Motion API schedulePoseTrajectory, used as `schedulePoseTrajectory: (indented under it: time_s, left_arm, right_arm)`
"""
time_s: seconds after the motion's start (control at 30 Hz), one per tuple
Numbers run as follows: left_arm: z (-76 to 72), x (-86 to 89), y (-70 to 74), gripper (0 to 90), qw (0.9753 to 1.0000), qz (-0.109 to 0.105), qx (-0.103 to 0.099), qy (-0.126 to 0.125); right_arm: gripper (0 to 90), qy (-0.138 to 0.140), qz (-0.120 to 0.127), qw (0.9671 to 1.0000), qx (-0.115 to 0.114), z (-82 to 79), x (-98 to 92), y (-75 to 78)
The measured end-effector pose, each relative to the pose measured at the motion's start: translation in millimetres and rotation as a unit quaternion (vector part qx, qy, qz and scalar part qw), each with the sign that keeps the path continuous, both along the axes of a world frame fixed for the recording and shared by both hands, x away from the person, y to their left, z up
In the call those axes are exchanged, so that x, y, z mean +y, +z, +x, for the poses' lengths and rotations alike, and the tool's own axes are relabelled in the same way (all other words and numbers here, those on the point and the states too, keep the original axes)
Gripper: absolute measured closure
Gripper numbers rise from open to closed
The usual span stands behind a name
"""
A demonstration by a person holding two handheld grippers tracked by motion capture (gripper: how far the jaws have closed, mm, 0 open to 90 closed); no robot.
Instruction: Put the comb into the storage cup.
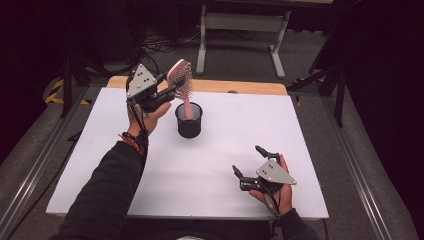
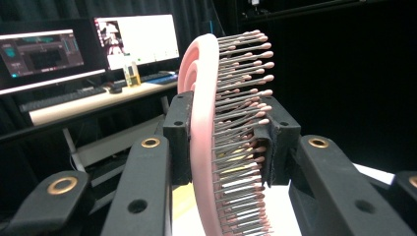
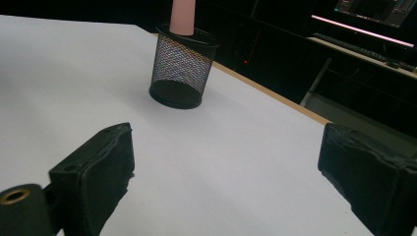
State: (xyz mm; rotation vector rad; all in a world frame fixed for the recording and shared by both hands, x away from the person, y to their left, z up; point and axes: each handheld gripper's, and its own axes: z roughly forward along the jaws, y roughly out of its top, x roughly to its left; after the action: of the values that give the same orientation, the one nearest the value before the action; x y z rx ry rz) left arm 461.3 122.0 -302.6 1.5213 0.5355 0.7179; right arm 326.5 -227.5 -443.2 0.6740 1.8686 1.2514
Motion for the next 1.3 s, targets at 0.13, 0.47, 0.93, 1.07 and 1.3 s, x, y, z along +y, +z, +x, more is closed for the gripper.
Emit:
schedulePoseTrajectory:
  time_s: [0.13,0.47,0.93,1.07,1.3]
  left_arm:
    - [4.9,-1.1,-5.3,63.9,0.9999,0.0,0.011,0.005]
    - [10.0,-5.1,-16.8,63.8,0.9996,-0.006,0.029,0.002]
    - [12.3,-9.7,-30.2,63.8,0.999,-0.004,0.044,-0.002]
    - [12.6,-11.0,-33.2,63.8,0.9989,0.0,0.047,-0.003]
    - [14.2,-12.7,-37.9,63.8,0.9987,0.005,0.052,-0.001]
  right_arm:
    - [7.8,0.002,0.0,1.0,0.001,-0.1,0.6,-0.1]
    - [8.2,-0.007,0.003,1.0,-0.002,0.2,-1.2,0.3]
    - [8.2,-0.002,-0.001,1.0,0.003,1.4,-0.5,-0.4]
    - [8.2,-0.001,-0.002,1.0,0.003,1.2,-0.5,-0.3]
    - [8.2,0.0,-0.004,1.0,0.004,1.6,-0.2,-0.8]
